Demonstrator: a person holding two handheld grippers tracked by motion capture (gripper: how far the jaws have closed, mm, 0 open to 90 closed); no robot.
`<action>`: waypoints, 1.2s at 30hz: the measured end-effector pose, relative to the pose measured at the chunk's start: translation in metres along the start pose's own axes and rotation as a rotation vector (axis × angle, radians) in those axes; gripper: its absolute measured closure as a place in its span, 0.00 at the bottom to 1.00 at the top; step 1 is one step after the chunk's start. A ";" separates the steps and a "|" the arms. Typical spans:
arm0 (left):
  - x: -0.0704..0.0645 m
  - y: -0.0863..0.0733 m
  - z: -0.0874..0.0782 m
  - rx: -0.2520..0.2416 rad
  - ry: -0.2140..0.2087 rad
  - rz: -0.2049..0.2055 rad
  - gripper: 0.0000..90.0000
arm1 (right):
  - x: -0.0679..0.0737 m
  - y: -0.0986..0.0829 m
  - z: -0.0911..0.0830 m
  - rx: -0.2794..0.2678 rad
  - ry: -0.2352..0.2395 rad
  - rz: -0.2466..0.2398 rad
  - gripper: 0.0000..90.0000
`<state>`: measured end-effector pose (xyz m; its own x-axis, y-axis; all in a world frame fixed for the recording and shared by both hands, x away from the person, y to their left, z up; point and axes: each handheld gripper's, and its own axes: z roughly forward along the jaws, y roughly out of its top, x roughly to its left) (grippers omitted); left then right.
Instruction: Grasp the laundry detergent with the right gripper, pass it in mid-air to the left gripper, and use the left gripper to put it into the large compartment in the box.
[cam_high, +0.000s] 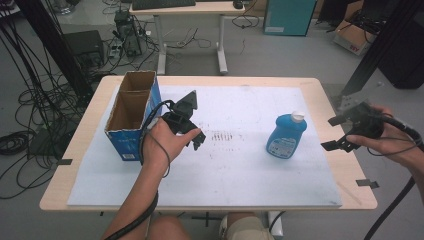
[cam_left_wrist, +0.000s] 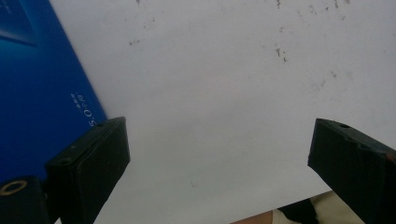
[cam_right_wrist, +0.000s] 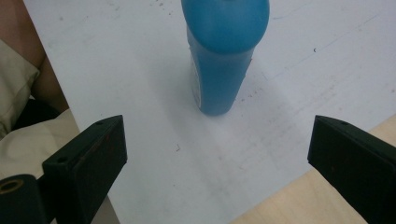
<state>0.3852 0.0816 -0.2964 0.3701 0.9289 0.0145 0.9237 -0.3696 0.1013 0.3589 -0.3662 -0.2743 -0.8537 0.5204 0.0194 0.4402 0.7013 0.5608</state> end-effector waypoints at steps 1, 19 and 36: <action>0.000 0.000 0.001 0.004 0.001 0.000 0.06 | -0.001 -0.003 0.003 -0.009 0.004 0.001 0.05; 0.002 0.002 0.008 0.020 0.024 0.000 0.07 | -0.011 -0.027 0.059 -0.185 0.025 0.036 0.05; 0.003 0.003 0.009 0.025 0.035 0.003 0.07 | -0.007 -0.028 0.099 -0.322 0.048 0.047 0.03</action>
<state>0.3903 0.0834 -0.3050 0.3692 0.9280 0.0493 0.9250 -0.3721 0.0765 0.3805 -0.3416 -0.3719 -0.8501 0.5195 0.0866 0.3757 0.4828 0.7911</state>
